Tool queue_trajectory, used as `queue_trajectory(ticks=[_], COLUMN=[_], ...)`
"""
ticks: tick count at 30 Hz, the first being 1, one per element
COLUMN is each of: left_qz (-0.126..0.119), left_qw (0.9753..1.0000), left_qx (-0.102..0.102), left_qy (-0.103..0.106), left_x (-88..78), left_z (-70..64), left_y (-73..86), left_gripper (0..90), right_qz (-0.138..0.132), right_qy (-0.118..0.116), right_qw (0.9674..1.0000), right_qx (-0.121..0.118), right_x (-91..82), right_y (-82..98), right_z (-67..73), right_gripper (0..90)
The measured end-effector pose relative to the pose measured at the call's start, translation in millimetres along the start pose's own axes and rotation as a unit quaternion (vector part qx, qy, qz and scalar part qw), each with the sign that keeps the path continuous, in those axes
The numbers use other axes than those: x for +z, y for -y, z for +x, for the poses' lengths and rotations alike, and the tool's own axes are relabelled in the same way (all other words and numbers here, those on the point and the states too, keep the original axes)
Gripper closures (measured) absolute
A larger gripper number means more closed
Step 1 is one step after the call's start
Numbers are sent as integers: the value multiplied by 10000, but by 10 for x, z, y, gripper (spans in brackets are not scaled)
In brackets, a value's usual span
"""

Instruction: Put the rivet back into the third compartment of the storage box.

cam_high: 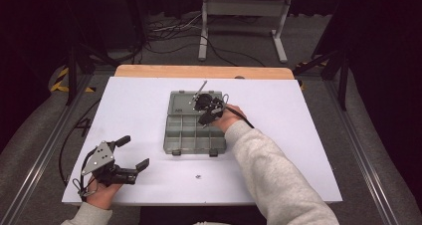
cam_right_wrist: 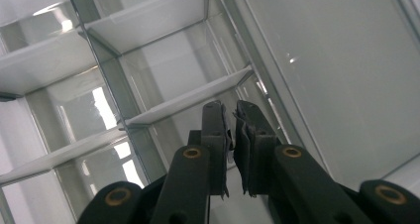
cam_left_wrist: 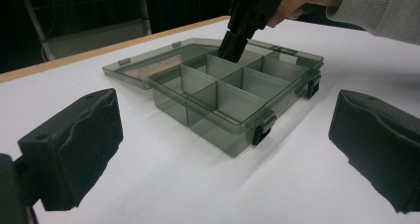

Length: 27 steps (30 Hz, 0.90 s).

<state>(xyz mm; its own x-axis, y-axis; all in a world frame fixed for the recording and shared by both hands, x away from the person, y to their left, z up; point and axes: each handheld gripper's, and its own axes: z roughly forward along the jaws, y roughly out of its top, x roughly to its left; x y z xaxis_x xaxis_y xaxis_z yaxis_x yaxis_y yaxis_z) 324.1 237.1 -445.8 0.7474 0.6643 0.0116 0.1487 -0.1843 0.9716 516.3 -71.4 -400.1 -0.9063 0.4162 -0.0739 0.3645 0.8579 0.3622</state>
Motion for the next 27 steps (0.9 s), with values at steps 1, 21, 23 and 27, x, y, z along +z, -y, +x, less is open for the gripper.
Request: queue_trajectory(ticks=[1,21,23,27], left_qz=[-1,24,16,19], left_qw=[10000,10000,10000,10000], left_qx=[2,17,18,15], left_qy=[1,5,7,10], left_x=[0,-1,1,1], left_z=[-1,0,-1,-2], left_y=[0,-2,-2,-2], left_gripper=[8,8,7,7], right_qz=[28,-533,-544,-632], right_qy=[3,132,148,116], right_qw=[10000,9985,9984,9979], right_qx=[-29,30,35,-58], right_x=[11,-285,-312,-440], right_y=[5,-9,-8,1], right_z=[1,149,169,276], right_gripper=[827,344,326,283])
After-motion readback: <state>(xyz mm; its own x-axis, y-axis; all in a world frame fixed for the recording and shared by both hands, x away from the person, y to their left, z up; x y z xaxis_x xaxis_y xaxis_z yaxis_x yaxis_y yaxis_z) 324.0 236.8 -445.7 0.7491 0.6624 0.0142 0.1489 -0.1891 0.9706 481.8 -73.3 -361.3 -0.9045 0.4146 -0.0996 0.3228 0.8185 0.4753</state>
